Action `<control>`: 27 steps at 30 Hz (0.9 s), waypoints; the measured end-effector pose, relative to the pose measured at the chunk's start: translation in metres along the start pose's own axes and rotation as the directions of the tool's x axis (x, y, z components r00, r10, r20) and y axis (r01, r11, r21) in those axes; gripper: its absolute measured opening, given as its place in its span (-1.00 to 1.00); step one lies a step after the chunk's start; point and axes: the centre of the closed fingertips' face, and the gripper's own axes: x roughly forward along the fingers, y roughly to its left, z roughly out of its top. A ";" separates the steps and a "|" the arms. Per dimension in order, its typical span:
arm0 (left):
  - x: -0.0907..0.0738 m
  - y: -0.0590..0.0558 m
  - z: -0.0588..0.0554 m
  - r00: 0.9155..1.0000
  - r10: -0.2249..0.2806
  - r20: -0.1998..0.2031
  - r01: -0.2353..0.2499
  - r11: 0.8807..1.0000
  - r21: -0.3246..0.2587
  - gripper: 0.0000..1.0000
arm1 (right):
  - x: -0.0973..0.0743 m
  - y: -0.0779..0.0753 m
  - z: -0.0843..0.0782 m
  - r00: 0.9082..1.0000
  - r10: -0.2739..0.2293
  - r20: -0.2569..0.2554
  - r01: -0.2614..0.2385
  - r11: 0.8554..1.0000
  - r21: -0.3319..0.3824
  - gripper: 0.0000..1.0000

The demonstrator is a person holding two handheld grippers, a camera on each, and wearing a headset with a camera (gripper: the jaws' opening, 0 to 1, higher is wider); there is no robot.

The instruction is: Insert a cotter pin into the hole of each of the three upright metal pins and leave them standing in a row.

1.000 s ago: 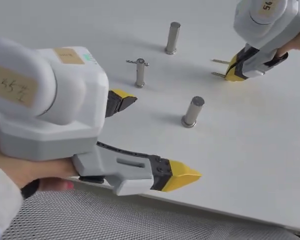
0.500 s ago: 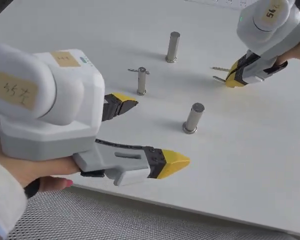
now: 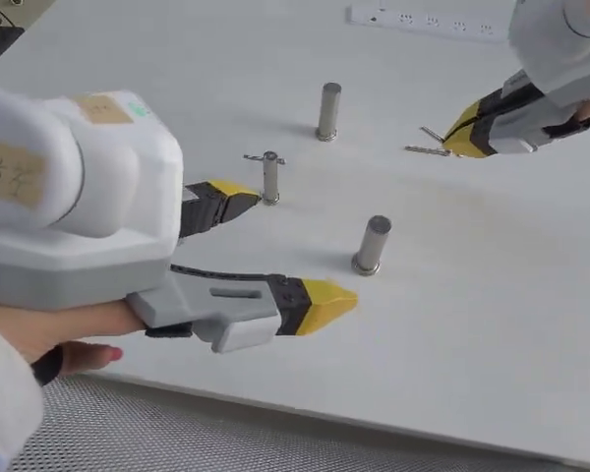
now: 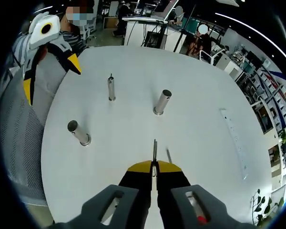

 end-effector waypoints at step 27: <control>0.031 0.009 0.046 0.998 -0.046 0.048 0.046 0.999 -0.008 -0.03 | -0.065 0.051 0.022 0.938 -0.180 0.297 0.174 0.984 0.046 -1.00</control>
